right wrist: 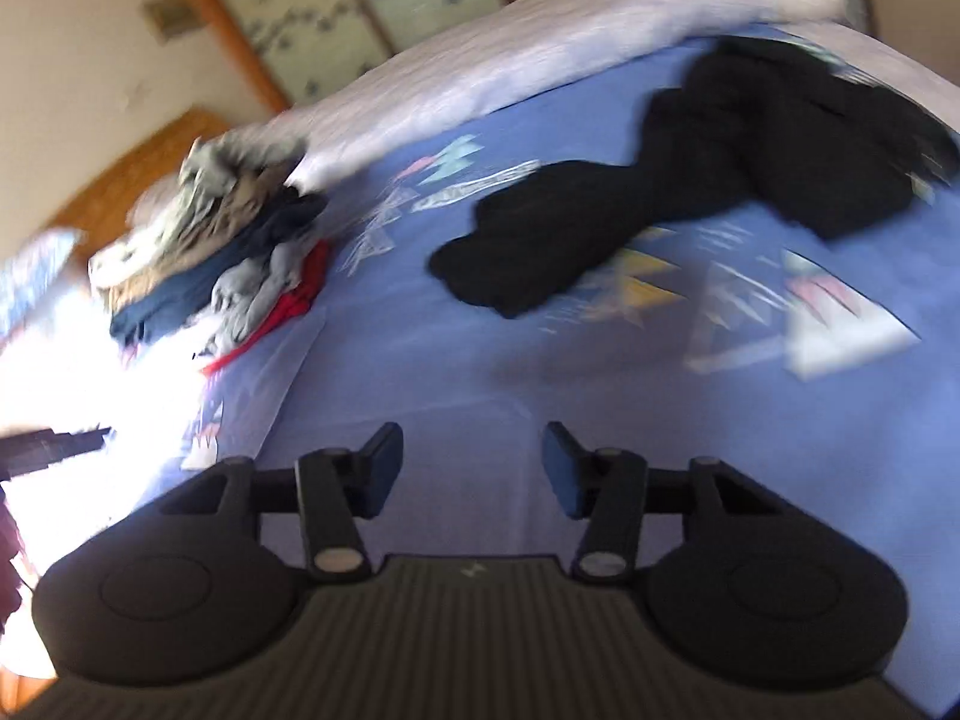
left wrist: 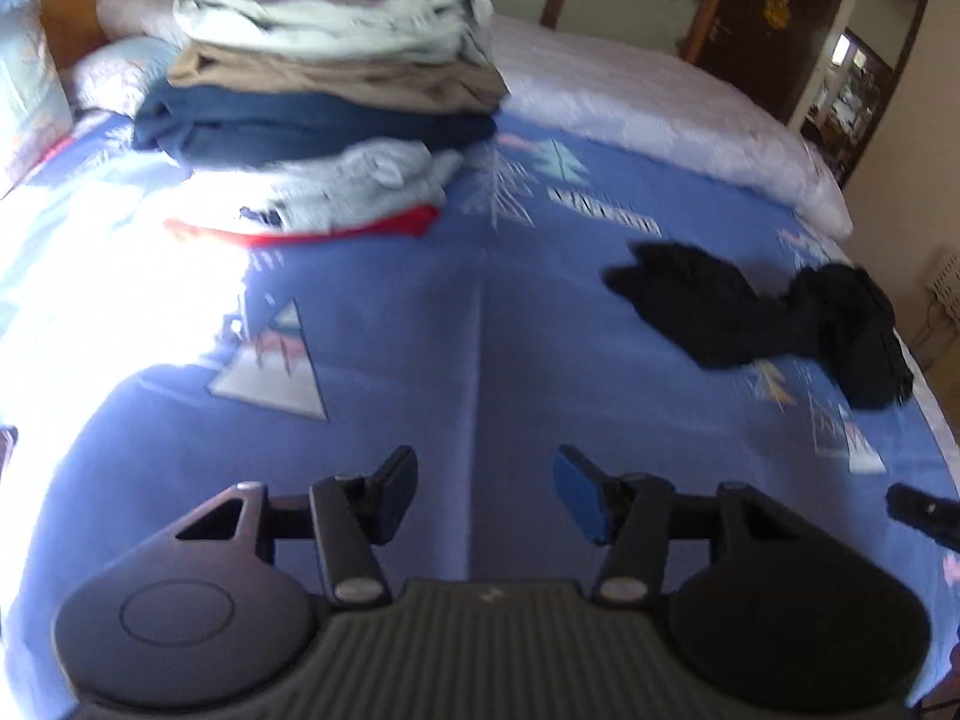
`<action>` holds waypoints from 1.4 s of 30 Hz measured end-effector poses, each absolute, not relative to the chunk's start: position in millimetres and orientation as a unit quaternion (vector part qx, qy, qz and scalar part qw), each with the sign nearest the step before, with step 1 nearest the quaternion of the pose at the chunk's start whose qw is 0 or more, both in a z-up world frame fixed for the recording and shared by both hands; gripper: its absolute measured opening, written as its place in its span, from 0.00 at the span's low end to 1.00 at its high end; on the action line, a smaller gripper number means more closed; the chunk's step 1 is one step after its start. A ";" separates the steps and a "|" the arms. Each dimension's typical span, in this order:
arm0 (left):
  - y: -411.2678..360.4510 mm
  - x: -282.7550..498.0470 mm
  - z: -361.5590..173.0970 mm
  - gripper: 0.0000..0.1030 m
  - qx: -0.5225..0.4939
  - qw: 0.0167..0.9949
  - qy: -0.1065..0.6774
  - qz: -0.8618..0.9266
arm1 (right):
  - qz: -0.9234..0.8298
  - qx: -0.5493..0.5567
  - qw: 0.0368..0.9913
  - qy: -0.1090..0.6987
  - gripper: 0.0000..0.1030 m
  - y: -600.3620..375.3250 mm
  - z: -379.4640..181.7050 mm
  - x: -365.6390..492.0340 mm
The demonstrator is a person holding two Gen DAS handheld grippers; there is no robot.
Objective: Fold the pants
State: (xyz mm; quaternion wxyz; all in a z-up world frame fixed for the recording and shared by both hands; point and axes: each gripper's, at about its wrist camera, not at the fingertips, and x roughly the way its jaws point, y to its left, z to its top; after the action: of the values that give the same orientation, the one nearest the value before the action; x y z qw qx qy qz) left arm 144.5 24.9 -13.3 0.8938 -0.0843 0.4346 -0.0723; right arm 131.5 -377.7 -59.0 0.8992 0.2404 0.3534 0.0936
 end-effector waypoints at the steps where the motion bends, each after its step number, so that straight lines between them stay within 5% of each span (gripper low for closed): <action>1: 14.0 137.1 -22.0 0.49 -0.082 0.887 0.447 -0.077 | 0.076 0.253 0.900 0.348 0.52 -385.6 -59.3 117.2; 10: -28.5 75.1 -20.3 0.52 -0.031 0.884 0.460 -0.080 | 0.062 0.294 0.898 0.321 0.54 -348.4 -57.0 26.6; 19: 15.7 34.5 11.4 0.60 -0.025 0.913 0.408 0.008 | 0.139 0.233 0.898 0.346 0.58 -244.9 -40.7 24.4; 23: 42.4 20.0 30.8 0.91 -0.027 0.928 0.367 0.057 | 0.146 0.181 0.923 0.305 0.79 -205.2 -8.4 28.7; 26: 50.6 7.6 48.9 1.00 -0.008 0.941 0.329 0.080 | 0.143 0.160 0.937 0.276 0.92 -182.8 15.6 31.9; 28: 53.8 -0.1 59.1 1.00 -0.007 0.947 0.311 0.085 | 0.147 0.151 0.940 0.268 1.00 -173.4 27.9 31.4; 42: 28.7 -24.8 78.8 1.00 0.007 0.962 0.273 0.023 | 0.107 0.128 0.947 0.275 1.00 -170.3 48.2 5.5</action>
State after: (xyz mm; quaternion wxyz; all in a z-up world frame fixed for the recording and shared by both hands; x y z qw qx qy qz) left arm -24.8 28.7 78.8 0.9617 0.0072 0.2729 0.0231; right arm 5.5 -170.3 48.2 0.9466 0.1282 0.2755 0.1075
